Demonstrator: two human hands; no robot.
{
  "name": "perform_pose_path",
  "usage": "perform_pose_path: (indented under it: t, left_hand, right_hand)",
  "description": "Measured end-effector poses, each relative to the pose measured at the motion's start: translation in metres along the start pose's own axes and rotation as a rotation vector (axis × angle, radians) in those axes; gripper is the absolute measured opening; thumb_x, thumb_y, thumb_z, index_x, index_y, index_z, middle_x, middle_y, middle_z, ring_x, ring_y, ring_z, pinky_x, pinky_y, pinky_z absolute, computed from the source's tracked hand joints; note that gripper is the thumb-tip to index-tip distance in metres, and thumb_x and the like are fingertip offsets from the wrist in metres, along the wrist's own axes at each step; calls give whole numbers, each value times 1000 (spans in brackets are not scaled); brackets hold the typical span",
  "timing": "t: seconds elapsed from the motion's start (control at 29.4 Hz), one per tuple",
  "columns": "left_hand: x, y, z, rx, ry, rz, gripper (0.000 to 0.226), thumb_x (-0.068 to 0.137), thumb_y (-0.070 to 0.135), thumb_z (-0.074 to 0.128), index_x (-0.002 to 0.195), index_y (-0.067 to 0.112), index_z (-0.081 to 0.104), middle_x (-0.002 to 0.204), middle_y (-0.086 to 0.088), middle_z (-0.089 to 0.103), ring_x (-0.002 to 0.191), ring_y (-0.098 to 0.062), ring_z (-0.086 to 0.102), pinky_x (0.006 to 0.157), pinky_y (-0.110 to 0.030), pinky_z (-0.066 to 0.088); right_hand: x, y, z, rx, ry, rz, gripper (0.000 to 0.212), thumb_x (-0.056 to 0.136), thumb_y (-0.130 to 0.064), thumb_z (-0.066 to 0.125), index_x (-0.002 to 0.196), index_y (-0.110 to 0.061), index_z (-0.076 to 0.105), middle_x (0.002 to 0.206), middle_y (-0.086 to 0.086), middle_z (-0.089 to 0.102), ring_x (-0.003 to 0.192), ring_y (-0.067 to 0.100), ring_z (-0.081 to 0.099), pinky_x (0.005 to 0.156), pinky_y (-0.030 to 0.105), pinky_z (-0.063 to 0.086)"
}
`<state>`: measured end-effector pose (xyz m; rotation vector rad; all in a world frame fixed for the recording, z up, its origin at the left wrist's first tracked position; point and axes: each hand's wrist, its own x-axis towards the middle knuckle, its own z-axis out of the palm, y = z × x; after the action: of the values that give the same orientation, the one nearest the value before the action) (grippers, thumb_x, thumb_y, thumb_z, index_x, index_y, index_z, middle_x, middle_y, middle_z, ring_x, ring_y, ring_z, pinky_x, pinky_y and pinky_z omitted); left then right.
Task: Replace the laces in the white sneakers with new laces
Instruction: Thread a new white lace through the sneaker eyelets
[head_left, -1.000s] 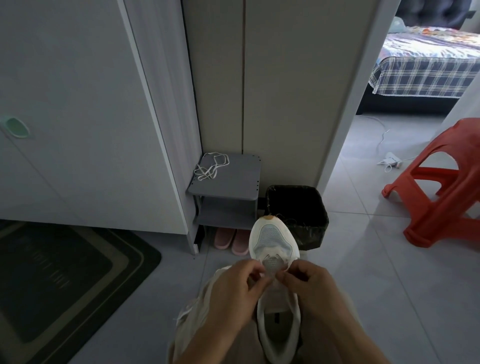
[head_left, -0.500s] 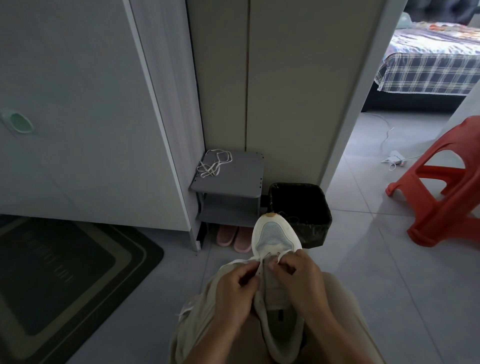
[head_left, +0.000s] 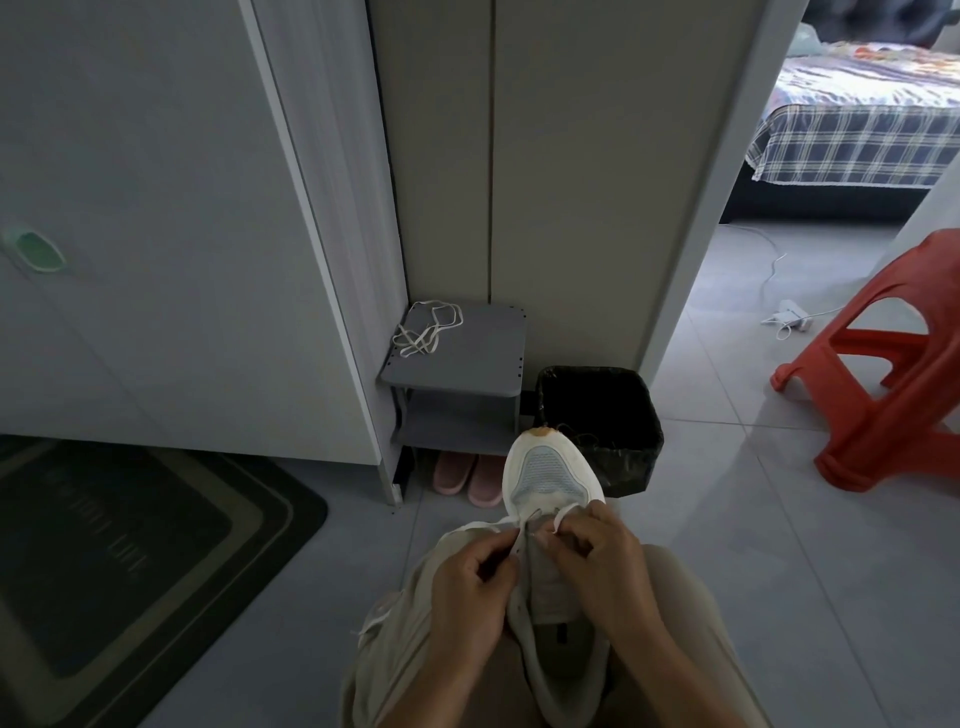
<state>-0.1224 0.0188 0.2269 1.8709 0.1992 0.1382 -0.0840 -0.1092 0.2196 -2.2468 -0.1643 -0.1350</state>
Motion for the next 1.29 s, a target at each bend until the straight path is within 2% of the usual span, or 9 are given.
perform_pose_path:
  t: [0.2, 0.37, 0.65, 0.75, 0.88, 0.99, 1.09, 1.19, 1.29]
  left_hand:
    - [1, -2, 0, -29, 25, -12, 30, 86, 0, 57, 93, 28, 68, 89, 21, 65, 92, 16, 54, 75, -1, 39]
    - [1, -5, 1, -9, 18, -6, 25, 87, 3, 57, 100, 20, 70, 96, 20, 63, 94, 16, 53, 77, -1, 40]
    - [-1, -6, -2, 40, 7, 47, 23, 87, 12, 61, 98, 29, 69, 94, 23, 67, 94, 9, 58, 77, -4, 43]
    - [-2, -4, -4, -62, -30, -57, 21, 88, 14, 60, 95, 33, 68, 95, 28, 65, 91, 8, 60, 76, -7, 45]
    - [11, -5, -7, -154, -39, -293, 11, 89, 18, 58, 93, 22, 68, 86, 7, 70, 76, -6, 65, 70, -18, 49]
    - [20, 3, -7, -287, -53, -380, 8, 89, 6, 57, 82, 8, 62, 70, -5, 65, 60, -12, 60, 57, -22, 48]
    - [20, 1, -10, -368, -4, -414, 11, 90, 4, 54, 81, 6, 60, 65, -4, 66, 59, -13, 60, 58, -25, 50]
    - [16, -7, -31, -489, 133, -448, 13, 92, 4, 49, 84, 2, 60, 76, -11, 68, 63, -17, 63, 56, -27, 51]
    - [16, -27, -72, -665, 312, -527, 17, 94, 2, 41, 84, 1, 55, 71, -12, 63, 54, -14, 61, 48, -24, 48]
  right_hand:
    - [1, 0, 1, -29, -51, -15, 21, 80, -20, 70, 64, -23, 58, 71, -18, 47, 68, 5, 52, 66, 11, 44]
    - [0, 1, 2, -204, 24, -115, 10, 69, -14, 80, 67, -15, 70, 74, -5, 62, 67, 13, 61, 74, 29, 54]
    - [2, 1, 7, -196, 84, -157, 15, 64, -12, 83, 63, -17, 69, 72, -4, 64, 64, 12, 61, 72, 29, 52]
    - [5, -2, 8, -260, 81, -222, 20, 61, -14, 83, 59, -22, 66, 66, -8, 61, 58, 10, 60, 68, 25, 47]
    - [6, -3, 10, -261, 65, -212, 19, 62, -14, 83, 57, -21, 65, 65, -7, 60, 57, 12, 59, 65, 28, 48]
    - [3, -4, 12, -150, 25, -77, 11, 74, -13, 75, 66, -17, 68, 74, -6, 59, 66, 12, 58, 71, 30, 52]
    - [0, -13, 0, 232, 31, 168, 14, 83, -11, 64, 76, -23, 65, 83, -9, 63, 81, 9, 60, 73, 21, 52]
    - [-1, -20, -19, 530, 80, 296, 22, 84, -3, 60, 78, -23, 66, 69, -10, 64, 63, 1, 60, 56, 10, 48]
    - [0, -14, -35, 519, 109, 237, 23, 85, -4, 60, 87, -26, 67, 60, 5, 56, 58, 13, 50, 57, 19, 45]
